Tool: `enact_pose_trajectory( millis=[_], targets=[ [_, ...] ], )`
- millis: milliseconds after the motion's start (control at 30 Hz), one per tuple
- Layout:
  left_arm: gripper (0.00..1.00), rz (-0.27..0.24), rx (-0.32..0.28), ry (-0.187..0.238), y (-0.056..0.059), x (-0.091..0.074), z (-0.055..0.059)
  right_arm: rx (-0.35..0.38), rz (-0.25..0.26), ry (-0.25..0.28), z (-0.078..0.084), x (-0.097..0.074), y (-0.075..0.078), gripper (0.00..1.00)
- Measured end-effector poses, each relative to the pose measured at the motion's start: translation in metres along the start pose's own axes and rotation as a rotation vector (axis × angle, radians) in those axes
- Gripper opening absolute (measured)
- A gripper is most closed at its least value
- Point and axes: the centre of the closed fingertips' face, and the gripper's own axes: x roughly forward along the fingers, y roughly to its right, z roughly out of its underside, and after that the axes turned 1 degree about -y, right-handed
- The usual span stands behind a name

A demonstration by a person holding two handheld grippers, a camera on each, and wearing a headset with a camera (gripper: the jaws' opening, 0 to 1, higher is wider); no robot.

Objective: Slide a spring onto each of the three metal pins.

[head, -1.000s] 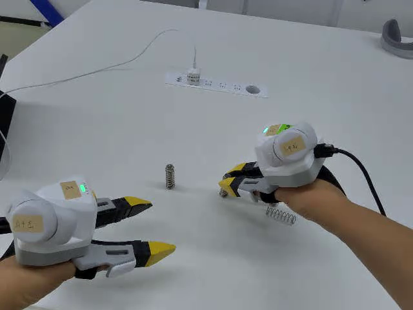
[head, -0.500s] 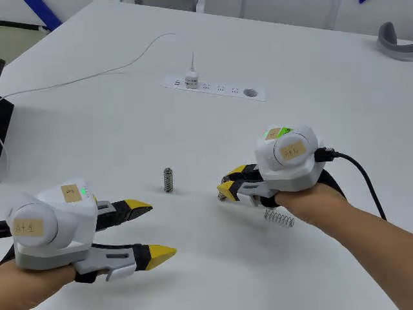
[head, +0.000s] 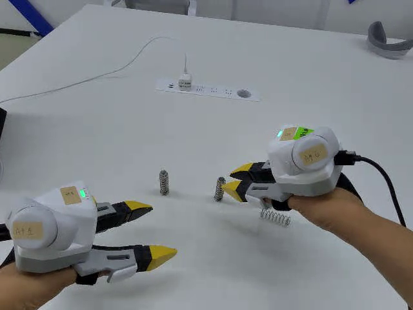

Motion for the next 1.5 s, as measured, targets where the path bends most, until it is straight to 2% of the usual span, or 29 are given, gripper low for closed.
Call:
enact_pose_trajectory(
  millis=[367, 767, 967, 1233, 1500],
  targets=[
    [0.52, 0.001, 0.001, 0.004, 0.002, 0.002, -0.003, -0.019, 0.011, 0.026, 0.003, -0.028, -0.003, 0.18],
    [0.52, 0.007, 0.005, 0.006, 0.004, 0.004, -0.006, -0.017, 0.026, 0.017, 0.021, -0.050, -0.005, 0.18],
    [0.52, 0.010, 0.009, 0.007, 0.005, 0.005, -0.009, -0.004, 0.044, 0.009, 0.031, -0.059, -0.001, 0.18],
    [0.52, 0.015, 0.014, 0.006, 0.006, 0.006, -0.010, 0.035, 0.062, -0.037, 0.063, -0.062, 0.010, 0.18],
    [0.52, 0.018, 0.014, -0.001, 0.005, 0.006, -0.008, 0.062, 0.057, -0.070, 0.087, -0.059, 0.017, 0.18]
  ],
)
